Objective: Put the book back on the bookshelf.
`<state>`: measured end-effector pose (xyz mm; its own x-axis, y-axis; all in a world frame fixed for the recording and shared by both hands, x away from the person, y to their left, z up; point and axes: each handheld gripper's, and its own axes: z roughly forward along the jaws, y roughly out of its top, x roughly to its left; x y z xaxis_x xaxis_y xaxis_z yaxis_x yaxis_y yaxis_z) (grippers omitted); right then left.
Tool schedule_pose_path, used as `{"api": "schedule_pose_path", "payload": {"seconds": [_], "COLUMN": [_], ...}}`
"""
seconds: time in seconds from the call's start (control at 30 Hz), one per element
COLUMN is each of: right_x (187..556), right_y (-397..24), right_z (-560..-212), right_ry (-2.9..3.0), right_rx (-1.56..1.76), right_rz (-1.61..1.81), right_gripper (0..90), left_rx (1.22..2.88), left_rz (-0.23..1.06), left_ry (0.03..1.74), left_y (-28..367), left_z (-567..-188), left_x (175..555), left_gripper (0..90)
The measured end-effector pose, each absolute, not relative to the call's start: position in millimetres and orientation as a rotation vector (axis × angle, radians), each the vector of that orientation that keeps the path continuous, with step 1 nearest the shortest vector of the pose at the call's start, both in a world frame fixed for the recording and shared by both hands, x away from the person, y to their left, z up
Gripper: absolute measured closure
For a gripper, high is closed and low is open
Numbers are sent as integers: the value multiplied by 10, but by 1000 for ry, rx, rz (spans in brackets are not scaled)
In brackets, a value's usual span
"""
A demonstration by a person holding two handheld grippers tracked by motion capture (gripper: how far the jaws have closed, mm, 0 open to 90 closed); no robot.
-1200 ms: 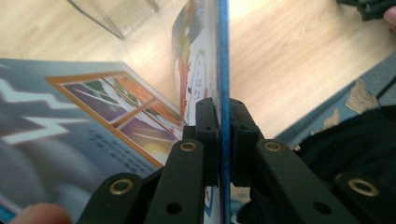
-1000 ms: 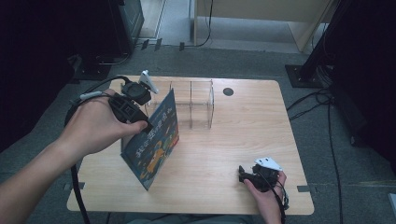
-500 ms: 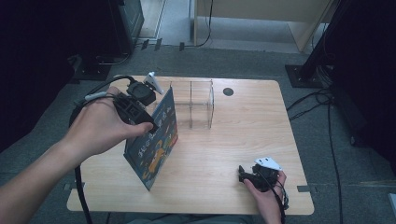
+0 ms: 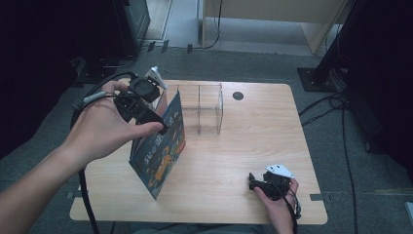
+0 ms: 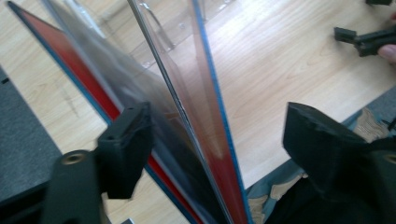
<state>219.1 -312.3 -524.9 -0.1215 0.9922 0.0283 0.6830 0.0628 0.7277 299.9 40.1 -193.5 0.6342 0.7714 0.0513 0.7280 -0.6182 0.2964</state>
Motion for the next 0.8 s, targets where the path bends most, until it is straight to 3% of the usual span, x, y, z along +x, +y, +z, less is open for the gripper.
{"api": "schedule_pose_path", "payload": {"seconds": [0.03, 0.17, 0.47, 0.53, 0.57, 0.63, 0.67, 0.7, 0.73, 0.8], "right_x": [2191, 2191, 2191, 2191, 2191, 2191, 2191, 2191, 2190, 2191], "right_y": [-3123, -3123, -3123, -3123, -3123, -3123, -3123, -3123, -3123, -3123], "right_z": [-5249, -5249, -5248, -5249, -5248, -5248, -5248, -5248, -5248, -5248], "right_ry": [1859, 1859, 1859, 1859, 1859, 1859, 1859, 1859, 1859, 1859], "right_rx": [1665, 1666, 1666, 1665, 1666, 1665, 1665, 1665, 1666, 1666], "right_rz": [830, 830, 830, 830, 830, 830, 830, 830, 830, 830], "right_gripper": [86, 86, 86, 86, 86, 86, 86, 86, 86, 86], "left_rx": [2608, 2627, 2654, 2665, 2671, 2677, 2679, 2674, 2672, 2665], "left_rz": [267, 318, 242, 240, 260, 266, 270, 238, 220, 192], "left_ry": [1227, 1291, 1336, 1351, 1356, 1358, 1355, 1355, 1348, 1346], "left_y": [402, 403, 444, 442, 440, 439, 443, 449, 454, 456], "left_z": [-1934, -1956, -2098, -2150, -2179, -2191, -2203, -2209, -2213, -2216], "left_x": [3001, 3029, 3113, 3125, 3131, 3133, 3136, 3140, 3144, 3146], "left_gripper": [178, 0, 4, 46, 141, 174, 299, 299, 388, 419]}}
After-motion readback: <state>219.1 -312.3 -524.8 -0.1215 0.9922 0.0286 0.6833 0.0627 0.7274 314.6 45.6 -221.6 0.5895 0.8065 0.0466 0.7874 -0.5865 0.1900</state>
